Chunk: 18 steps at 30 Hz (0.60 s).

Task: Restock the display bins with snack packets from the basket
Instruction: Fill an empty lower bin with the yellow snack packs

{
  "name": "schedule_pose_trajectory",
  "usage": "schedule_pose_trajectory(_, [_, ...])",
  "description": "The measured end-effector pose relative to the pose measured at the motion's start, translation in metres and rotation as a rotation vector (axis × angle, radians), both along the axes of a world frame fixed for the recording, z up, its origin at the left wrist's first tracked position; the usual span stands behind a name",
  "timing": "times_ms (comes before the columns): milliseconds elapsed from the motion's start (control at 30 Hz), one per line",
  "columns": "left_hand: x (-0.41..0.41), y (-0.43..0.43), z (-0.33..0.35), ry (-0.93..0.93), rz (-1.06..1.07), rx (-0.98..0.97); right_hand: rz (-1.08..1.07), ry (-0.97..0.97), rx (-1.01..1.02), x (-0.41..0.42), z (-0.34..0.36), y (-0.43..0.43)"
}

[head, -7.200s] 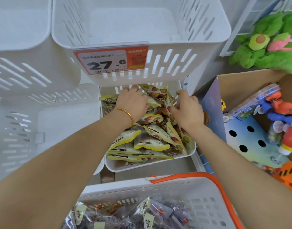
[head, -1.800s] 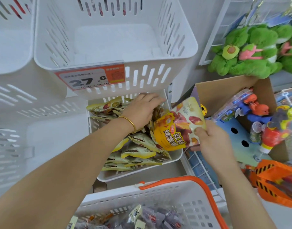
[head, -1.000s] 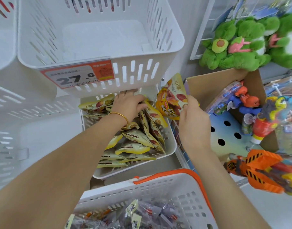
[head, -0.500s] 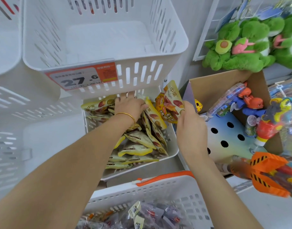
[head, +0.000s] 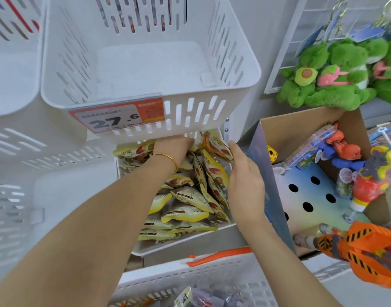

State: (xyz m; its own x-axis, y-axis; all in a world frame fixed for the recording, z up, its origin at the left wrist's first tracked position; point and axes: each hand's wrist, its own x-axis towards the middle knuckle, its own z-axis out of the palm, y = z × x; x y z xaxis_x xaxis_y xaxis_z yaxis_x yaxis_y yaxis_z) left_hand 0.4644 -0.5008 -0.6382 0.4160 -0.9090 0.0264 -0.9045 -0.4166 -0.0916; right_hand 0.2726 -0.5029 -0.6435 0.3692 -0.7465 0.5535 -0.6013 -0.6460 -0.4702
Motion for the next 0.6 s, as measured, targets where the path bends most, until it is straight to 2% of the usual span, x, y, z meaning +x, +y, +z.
schedule_pose_trajectory(100, [0.006,0.007,0.000,-0.027,-0.083,0.032,0.124,-0.059,0.135,0.002,0.003,0.006])
schedule_pose_trajectory(200, [0.009,0.021,-0.003,-0.083,-0.178,-0.030,0.145,-0.003,0.073,0.007,-0.004,0.001])
schedule_pose_trajectory(333, [0.013,0.033,-0.009,-0.072,-0.225,-0.131,0.191,0.135,0.044,0.009,-0.010,-0.021])
schedule_pose_trajectory(433, [0.018,0.038,-0.014,-0.053,-0.252,-0.187,0.264,0.157,0.026,0.003,-0.014,-0.029])
schedule_pose_trajectory(600, [0.013,0.046,-0.014,-0.053,-0.307,-0.240,0.322,0.199,-0.217,0.000,-0.021,-0.015])
